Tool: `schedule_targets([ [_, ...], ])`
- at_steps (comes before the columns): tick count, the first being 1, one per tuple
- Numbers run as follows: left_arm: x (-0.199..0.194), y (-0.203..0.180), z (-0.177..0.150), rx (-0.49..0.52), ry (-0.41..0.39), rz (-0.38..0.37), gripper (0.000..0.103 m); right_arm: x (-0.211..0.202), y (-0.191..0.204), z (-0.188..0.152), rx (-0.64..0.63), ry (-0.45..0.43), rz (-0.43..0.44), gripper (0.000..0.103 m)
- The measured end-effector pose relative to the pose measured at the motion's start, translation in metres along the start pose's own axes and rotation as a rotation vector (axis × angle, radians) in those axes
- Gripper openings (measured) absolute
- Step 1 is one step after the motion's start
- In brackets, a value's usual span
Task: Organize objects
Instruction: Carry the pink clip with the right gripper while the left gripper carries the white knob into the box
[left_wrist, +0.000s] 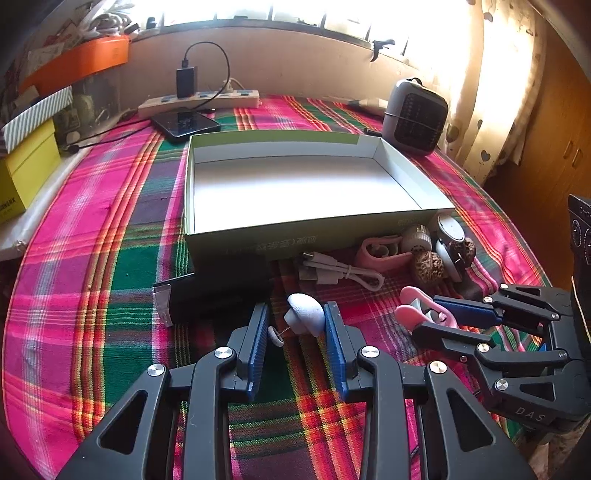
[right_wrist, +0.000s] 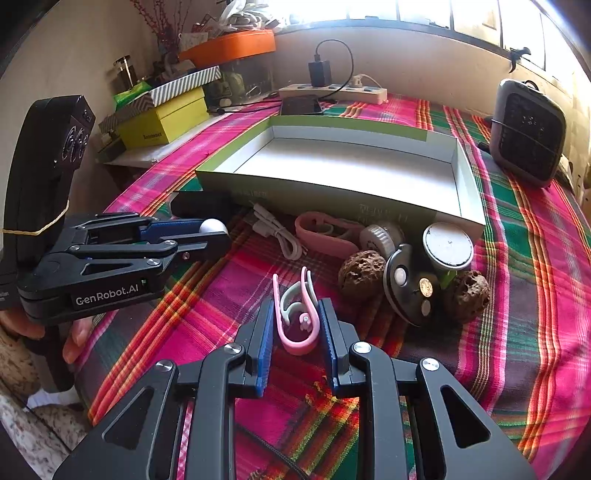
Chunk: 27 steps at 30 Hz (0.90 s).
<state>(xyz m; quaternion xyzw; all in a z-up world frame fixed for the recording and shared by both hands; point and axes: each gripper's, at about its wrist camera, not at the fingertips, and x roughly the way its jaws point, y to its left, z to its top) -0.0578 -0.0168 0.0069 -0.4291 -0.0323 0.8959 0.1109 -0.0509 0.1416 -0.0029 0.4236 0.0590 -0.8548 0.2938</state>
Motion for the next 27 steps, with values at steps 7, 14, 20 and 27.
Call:
schedule_targets([
  [7,-0.008,-0.003,0.007,0.015,-0.023,-0.005,0.028,-0.008,-0.001,0.006,0.009,-0.028,0.008,0.025],
  [14,-0.016,-0.002,0.022,0.011,-0.051,-0.017,0.028,-0.017,-0.006,0.024,0.037,-0.066,0.003,0.025],
  [20,-0.017,0.007,0.046,0.004,-0.078,-0.017,0.028,-0.018,-0.012,0.048,0.054,-0.082,-0.015,0.025],
  [27,-0.004,0.021,0.074,-0.011,-0.078,-0.010,0.028,-0.010,-0.017,0.074,0.044,-0.077,-0.045,0.025],
])
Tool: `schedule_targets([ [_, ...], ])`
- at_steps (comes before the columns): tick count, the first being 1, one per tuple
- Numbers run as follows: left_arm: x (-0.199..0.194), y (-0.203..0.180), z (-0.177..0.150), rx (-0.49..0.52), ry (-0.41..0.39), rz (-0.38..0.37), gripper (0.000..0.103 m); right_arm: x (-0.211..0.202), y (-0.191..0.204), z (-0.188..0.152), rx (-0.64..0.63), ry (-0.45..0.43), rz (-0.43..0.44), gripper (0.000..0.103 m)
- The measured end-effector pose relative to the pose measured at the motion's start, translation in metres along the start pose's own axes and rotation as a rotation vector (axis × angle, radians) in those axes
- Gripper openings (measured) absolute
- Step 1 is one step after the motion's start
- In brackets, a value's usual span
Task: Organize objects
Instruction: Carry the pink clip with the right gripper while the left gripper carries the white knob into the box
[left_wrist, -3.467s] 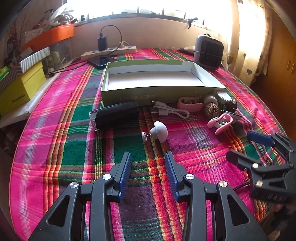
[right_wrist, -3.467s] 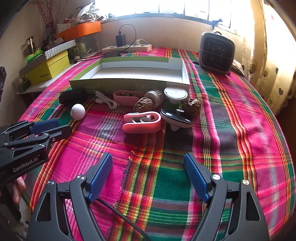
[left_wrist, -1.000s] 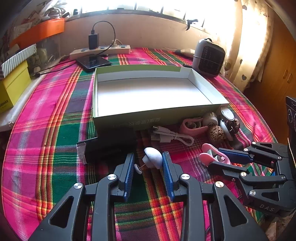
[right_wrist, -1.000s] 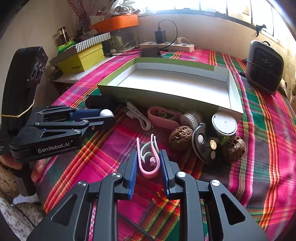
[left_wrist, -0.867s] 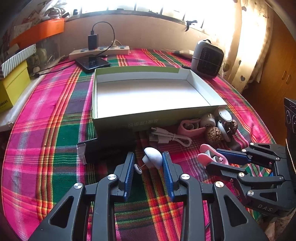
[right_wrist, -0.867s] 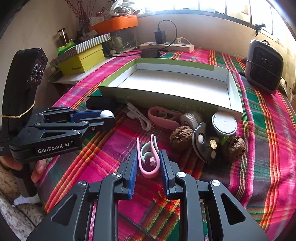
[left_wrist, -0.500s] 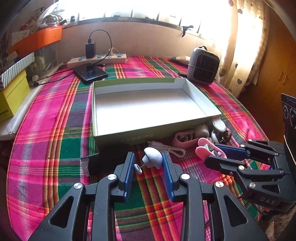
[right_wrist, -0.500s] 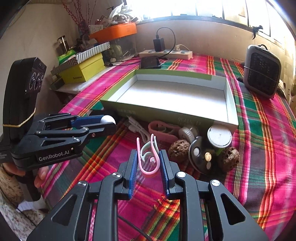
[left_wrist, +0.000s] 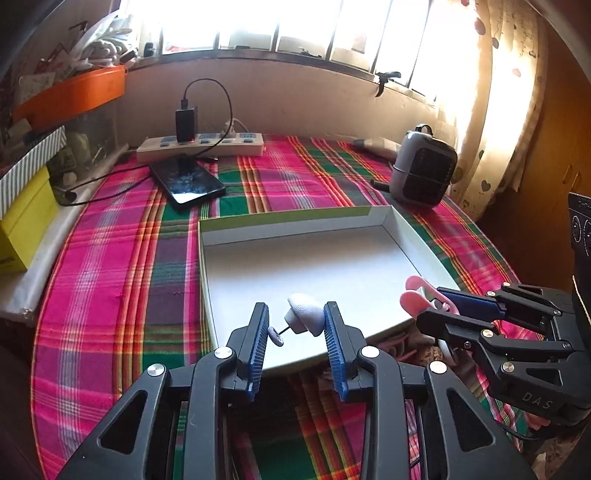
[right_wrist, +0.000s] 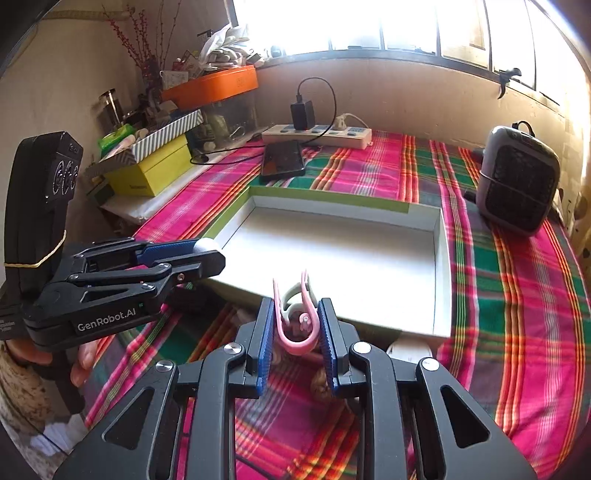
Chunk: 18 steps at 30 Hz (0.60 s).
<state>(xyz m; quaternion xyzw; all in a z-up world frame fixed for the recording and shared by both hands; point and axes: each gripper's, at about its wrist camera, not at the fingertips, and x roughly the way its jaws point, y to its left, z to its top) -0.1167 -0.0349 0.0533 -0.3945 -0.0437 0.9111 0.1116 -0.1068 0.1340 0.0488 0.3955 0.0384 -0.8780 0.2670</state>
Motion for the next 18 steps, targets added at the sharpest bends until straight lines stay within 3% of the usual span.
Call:
schedule_targets([
  [18,0.068,0.027,0.041,-0.049,0.086,0.013,0.028,0.071,-0.019,0.054,0.044,0.089,-0.040,0.025],
])
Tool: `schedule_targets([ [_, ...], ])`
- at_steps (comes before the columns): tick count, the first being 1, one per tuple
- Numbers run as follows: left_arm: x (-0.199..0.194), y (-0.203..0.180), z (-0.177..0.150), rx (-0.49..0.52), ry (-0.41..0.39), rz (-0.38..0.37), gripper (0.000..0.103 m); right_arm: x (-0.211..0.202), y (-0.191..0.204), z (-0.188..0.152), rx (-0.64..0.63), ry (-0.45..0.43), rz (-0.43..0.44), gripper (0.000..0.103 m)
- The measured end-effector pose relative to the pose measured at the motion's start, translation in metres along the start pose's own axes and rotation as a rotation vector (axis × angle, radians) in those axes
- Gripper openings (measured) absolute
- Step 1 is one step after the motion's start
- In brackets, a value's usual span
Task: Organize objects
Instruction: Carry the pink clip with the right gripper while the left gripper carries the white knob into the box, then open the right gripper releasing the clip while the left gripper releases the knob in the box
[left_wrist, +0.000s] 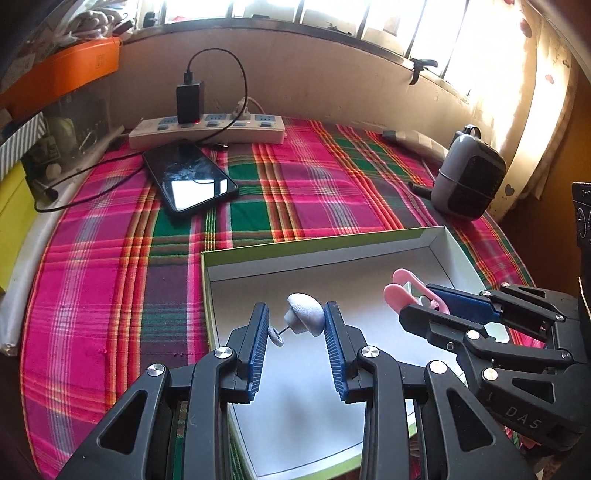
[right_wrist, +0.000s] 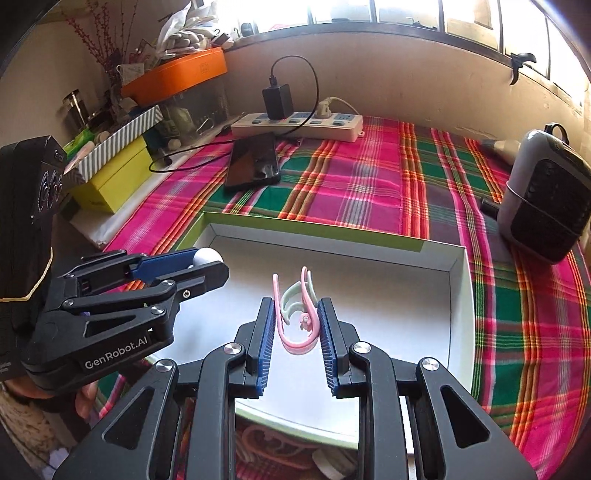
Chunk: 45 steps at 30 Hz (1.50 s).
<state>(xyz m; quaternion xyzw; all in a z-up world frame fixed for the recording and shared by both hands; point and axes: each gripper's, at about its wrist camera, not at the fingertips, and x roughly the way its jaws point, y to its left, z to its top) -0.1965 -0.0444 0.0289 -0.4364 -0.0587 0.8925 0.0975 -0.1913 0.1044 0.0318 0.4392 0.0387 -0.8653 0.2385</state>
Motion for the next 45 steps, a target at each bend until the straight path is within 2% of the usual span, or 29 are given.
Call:
schedule_targets([
  [11,0.021,0.003,0.013,0.010,0.033,0.027,0.028,0.035,-0.007,0.018,0.012,0.061,-0.028,0.025],
  [30,0.031,-0.005,0.013,0.056,0.049,0.072,0.029,0.046,-0.014,0.018,0.031,0.085,-0.054,0.025],
  [39,0.027,-0.005,0.012,0.046,0.047,0.067,0.030,0.043,-0.016,0.017,0.046,0.072,-0.050,0.025],
  [43,0.017,-0.004,0.011,0.040,0.021,0.065,0.032,0.037,-0.016,0.017,0.054,0.052,-0.058,0.041],
  [45,0.009,-0.003,0.010,0.030,0.003,0.055,0.032,0.032,-0.016,0.017,0.059,0.038,-0.055,0.043],
])
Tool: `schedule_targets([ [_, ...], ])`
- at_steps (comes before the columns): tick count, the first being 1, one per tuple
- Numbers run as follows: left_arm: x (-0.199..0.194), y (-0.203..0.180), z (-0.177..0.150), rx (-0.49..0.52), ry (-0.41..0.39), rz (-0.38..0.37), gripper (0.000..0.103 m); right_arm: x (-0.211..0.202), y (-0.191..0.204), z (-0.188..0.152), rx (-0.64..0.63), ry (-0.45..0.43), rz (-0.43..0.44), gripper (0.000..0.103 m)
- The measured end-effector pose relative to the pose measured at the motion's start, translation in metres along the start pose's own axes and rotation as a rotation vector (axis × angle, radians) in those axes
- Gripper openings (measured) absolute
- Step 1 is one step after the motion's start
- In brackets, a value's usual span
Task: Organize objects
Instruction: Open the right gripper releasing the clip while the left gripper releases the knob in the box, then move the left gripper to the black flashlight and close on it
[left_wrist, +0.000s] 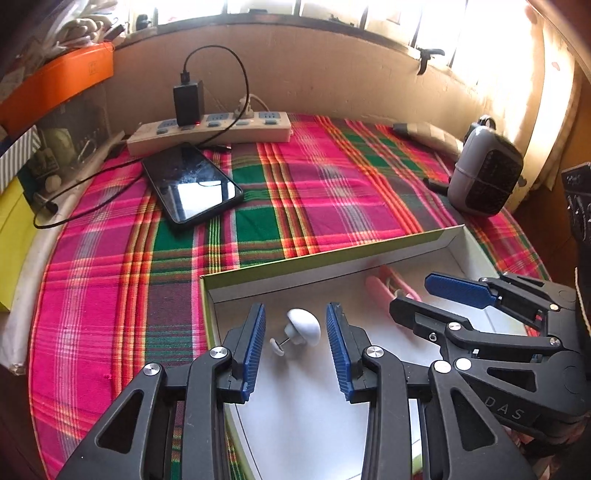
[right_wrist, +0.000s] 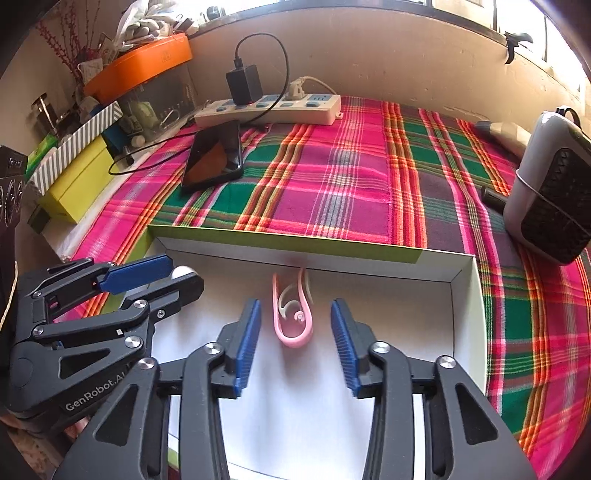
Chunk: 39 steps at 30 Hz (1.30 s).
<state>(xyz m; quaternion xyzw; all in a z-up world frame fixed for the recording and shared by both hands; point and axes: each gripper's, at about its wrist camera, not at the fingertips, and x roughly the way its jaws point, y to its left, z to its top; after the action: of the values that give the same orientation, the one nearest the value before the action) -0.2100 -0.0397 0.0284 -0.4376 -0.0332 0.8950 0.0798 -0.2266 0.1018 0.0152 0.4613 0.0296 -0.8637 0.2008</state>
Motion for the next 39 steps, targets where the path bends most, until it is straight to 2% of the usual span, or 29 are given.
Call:
schedule_targets([
  [8,-0.032,0.007,-0.011,-0.003,-0.052,0.004,0.033,-0.027,-0.003,-0.013,0.022,-0.040,0.011,0.044],
  [18,-0.073,0.024,-0.041,-0.028,-0.100,-0.001,0.033,-0.074,0.000,-0.037,0.006,-0.121,0.014,0.044],
  [29,-0.093,0.031,-0.089,0.020,-0.076,-0.046,0.033,-0.111,-0.014,-0.087,0.046,-0.173,-0.022,0.044],
  [39,-0.082,0.038,-0.108,-0.024,-0.040,-0.071,0.033,-0.123,-0.033,-0.127,0.108,-0.166,-0.054,0.044],
])
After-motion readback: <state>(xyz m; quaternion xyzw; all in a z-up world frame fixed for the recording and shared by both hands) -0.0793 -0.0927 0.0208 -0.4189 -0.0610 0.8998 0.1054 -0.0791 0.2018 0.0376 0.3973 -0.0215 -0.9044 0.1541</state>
